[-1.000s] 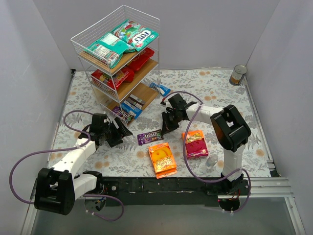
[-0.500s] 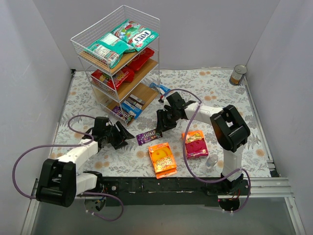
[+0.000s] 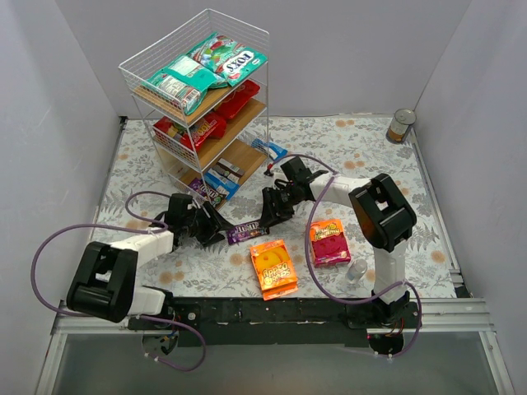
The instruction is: Place and organize the candy bags onto the shelf
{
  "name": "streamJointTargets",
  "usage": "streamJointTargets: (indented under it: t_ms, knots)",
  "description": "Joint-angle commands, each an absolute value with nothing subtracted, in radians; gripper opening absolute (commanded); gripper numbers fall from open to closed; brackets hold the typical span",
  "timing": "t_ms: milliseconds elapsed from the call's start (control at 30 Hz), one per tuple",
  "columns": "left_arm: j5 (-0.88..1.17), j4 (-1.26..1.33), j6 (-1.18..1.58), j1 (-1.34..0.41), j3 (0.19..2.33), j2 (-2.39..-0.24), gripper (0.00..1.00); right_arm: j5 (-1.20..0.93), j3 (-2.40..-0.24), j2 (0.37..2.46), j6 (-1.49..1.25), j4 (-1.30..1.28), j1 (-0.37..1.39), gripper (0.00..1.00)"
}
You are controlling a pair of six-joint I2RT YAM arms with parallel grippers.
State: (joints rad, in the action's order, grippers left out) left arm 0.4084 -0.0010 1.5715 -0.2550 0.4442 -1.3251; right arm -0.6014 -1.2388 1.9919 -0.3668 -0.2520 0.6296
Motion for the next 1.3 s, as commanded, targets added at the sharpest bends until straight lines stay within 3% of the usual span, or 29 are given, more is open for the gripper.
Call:
streamJointTargets:
  t_ms: [0,233,400,533,667,867,1100,1267]
  knots:
    - [0.397,0.048,1.594,-0.288,0.460,-1.367,0.52,-0.615,-1.201,2.036,-0.354,-0.278,0.638,0.52]
    - [0.382,0.040,1.603,-0.340,0.437,-1.355,0.47,-0.617,-1.198,2.042,-0.394,-0.249,0.637,0.47]
    - [0.373,0.034,1.611,-0.348,0.410,-1.336,0.43,-0.604,-1.195,2.042,-0.426,-0.227,0.637,0.29]
    - [0.371,0.031,1.609,-0.351,0.408,-1.333,0.39,-0.626,-1.204,2.057,-0.460,-0.204,0.638,0.31]
    - [0.373,0.031,1.605,-0.354,0.413,-1.345,0.34,-0.640,-1.216,2.068,-0.469,-0.195,0.640,0.46]
    - [0.388,0.040,1.597,-0.362,0.423,-1.370,0.28,-0.663,-1.241,2.092,-0.472,-0.196,0.646,0.51]
    - [0.399,0.052,1.591,-0.368,0.428,-1.371,0.24,-0.686,-1.246,2.106,-0.469,-0.190,0.661,0.48]
    - [0.413,0.060,1.583,-0.370,0.430,-1.373,0.24,-0.696,-1.243,2.108,-0.465,-0.193,0.661,0.33]
